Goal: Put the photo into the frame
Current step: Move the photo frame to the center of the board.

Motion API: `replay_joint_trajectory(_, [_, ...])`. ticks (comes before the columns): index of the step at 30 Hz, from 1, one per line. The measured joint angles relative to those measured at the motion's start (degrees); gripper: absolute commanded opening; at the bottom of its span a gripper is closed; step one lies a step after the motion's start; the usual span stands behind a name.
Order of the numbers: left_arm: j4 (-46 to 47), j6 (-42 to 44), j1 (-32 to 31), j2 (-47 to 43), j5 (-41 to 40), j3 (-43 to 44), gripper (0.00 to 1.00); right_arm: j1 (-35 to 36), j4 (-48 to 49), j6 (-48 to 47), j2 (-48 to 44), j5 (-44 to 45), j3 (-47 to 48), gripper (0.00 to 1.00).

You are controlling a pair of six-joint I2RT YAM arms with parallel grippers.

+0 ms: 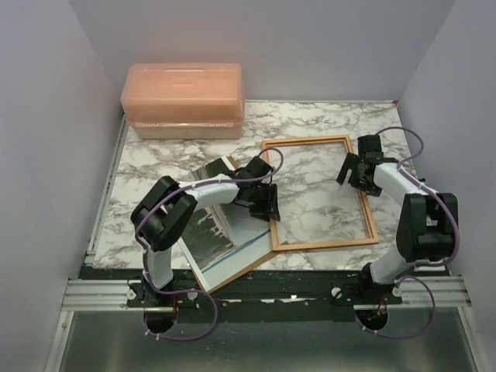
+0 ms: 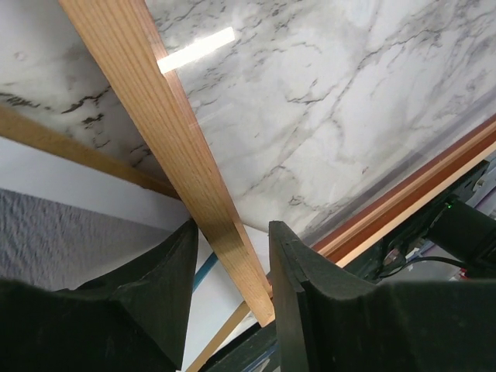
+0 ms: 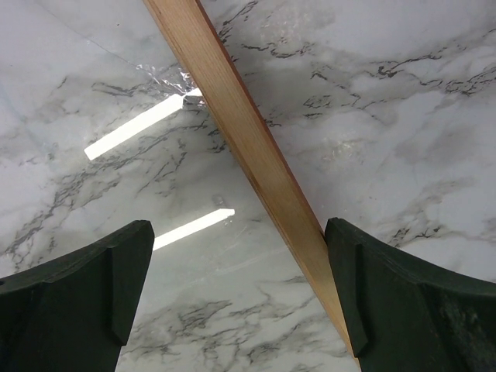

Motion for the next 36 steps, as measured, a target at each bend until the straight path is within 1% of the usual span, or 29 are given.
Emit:
replay_joint_trajectory(8, [-5.4,0.0,-1.5,3.9,-0.3,6.7,0.43,-1.3,0.8,-0.8,3.2,1.2,1.4,1.0])
replay_joint_trajectory(19, [-10.8,-0.5,-2.0,10.4,-0.2,17.2,0.5,-1.9,1.6,-2.8,7.9,2.8,9.5,1.0])
replay_joint_trajectory(25, [-13.6,-1.2,-2.1,13.4,-0.1,21.4,0.5,-2.4,2.2,-3.5,10.9,3.0,11.1,1.0])
replay_joint_trajectory(29, [-14.0,-1.2,-2.1,14.0,0.1,22.1,0.51,-2.7,2.3,-4.2,11.7,3.1,11.1,1.0])
replay_joint_trajectory(36, [-12.3,-1.2,-2.3,14.0,0.1,21.6,0.69,-2.9,0.4,-4.2,12.3,2.3,13.5,1.0])
